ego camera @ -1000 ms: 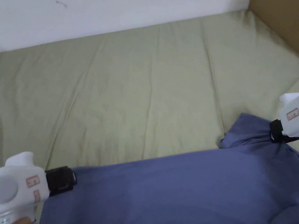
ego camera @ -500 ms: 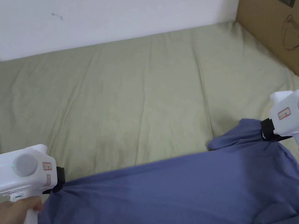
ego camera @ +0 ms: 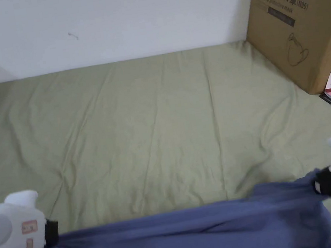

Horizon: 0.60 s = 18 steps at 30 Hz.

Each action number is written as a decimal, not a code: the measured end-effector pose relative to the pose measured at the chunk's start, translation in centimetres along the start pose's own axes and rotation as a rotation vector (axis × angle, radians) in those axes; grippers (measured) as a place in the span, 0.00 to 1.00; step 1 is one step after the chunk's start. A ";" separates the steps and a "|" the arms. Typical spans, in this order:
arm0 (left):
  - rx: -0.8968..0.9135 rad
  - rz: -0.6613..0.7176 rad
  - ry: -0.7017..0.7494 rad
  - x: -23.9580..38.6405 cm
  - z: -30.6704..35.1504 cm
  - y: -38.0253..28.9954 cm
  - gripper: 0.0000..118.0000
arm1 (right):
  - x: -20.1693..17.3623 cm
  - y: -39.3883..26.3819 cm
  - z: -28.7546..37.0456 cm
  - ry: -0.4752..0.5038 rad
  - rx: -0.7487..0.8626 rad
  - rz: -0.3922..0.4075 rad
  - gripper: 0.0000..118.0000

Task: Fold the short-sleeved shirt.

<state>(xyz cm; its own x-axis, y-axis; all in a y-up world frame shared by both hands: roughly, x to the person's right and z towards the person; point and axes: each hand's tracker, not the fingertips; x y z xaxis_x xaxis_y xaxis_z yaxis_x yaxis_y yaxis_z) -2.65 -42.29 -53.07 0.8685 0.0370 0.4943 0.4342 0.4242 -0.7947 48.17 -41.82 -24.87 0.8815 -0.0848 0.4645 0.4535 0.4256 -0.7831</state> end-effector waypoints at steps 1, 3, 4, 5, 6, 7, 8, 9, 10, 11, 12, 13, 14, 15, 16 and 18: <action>-0.027 -0.003 0.002 0.1 -0.7 -1.3 0.01 | 0.1 -1.4 -0.7 -0.005 -0.027 0.003 0.00; -0.091 -0.017 0.013 0.3 -2.2 -3.7 0.01 | 0.1 -3.9 -2.6 -0.020 -0.089 -0.016 0.00; -0.080 -0.013 0.007 0.1 -3.0 -4.3 0.01 | 0.2 -4.8 -3.2 -0.015 -0.091 -0.022 0.00; -0.086 -0.018 0.000 -0.1 -3.4 -4.9 0.01 | 0.2 -5.4 -3.5 -0.017 -0.089 -0.031 0.00; -0.088 -0.010 -0.005 -0.3 -3.7 -5.1 0.04 | 0.1 -6.0 -3.7 -0.019 -0.084 -0.030 0.01; -0.083 0.004 -0.006 -0.5 -3.6 -5.2 0.14 | -0.1 -6.0 -3.6 -0.020 -0.080 -0.027 0.08; -0.080 0.014 0.006 -0.7 -3.4 -5.0 0.41 | -0.5 -5.9 -3.3 -0.061 -0.077 -0.010 0.34; -0.065 0.026 0.027 -0.9 -3.0 -4.8 0.68 | -0.8 -5.8 -3.0 -0.114 -0.070 0.019 0.59; -0.048 0.030 0.045 -1.1 -2.6 -4.6 0.91 | -1.4 -5.5 -2.1 -0.135 -0.059 0.042 0.74; -0.022 0.033 0.054 -1.3 -1.9 -4.4 1.00 | -2.1 -5.3 -1.0 -0.136 -0.018 0.071 0.75; 0.032 0.046 0.044 -1.2 -0.5 -4.1 0.97 | -2.8 -4.9 0.1 -0.125 0.023 0.082 0.75; 0.068 0.059 0.029 -1.4 0.3 -3.8 0.95 | -3.5 -4.5 0.9 -0.121 0.054 0.078 0.75; 0.081 0.078 0.018 -1.6 1.0 -3.5 0.92 | -4.3 -4.1 1.8 -0.091 0.102 0.059 0.71; 0.086 0.102 0.007 -1.7 1.5 -3.3 0.84 | -5.3 -3.7 2.5 -0.052 0.137 0.048 0.62; 0.098 0.123 -0.017 -1.7 2.1 -3.3 0.65 | -6.3 -3.4 3.0 -0.016 0.162 0.039 0.44; 0.119 0.170 -0.081 -2.2 2.3 -3.6 0.00 | -9.0 -3.1 3.1 0.009 0.241 0.050 0.01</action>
<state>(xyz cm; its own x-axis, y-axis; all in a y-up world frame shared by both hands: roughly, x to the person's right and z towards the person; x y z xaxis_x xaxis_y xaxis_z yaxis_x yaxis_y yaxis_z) -6.65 -41.80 -50.47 0.9026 0.1873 0.3875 0.2482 0.5090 -0.8242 38.45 -39.54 -25.33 0.9036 -0.0660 0.4233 0.3661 0.6321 -0.6830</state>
